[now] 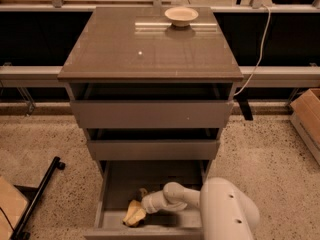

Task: Pick sponge from bottom drawer and place on counter

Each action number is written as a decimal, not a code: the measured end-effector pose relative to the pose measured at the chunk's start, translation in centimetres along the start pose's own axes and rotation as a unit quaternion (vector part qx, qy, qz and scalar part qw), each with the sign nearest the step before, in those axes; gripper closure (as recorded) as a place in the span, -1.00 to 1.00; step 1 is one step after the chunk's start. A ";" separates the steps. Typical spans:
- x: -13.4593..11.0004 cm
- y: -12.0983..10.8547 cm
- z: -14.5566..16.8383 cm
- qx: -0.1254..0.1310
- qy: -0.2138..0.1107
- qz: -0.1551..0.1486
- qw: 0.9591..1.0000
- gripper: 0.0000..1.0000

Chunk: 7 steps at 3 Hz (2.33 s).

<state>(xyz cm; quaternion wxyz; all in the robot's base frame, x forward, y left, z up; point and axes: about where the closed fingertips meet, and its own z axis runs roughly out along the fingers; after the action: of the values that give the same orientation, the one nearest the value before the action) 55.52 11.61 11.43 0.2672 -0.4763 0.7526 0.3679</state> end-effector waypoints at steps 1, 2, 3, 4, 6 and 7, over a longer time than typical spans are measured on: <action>0.0 0.1 0.0 0.003 0.007 0.000 1.000 -0.62; -0.1 0.1 0.0 0.003 0.007 0.000 1.000 -0.15; -0.3 0.2 -0.2 0.003 0.007 0.000 1.000 0.31; -0.4 0.3 -0.2 0.003 0.007 0.000 1.000 0.78; -0.4 0.3 -0.3 0.003 0.007 0.000 1.000 1.00; -0.4 0.3 -0.3 0.003 0.007 0.000 1.000 1.00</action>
Offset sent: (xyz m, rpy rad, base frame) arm -0.0241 -0.0062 -0.0177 -0.3421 0.0058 -0.0829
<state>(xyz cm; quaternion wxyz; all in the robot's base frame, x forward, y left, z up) 55.43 11.67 11.96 0.2636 -0.4777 0.7556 0.3625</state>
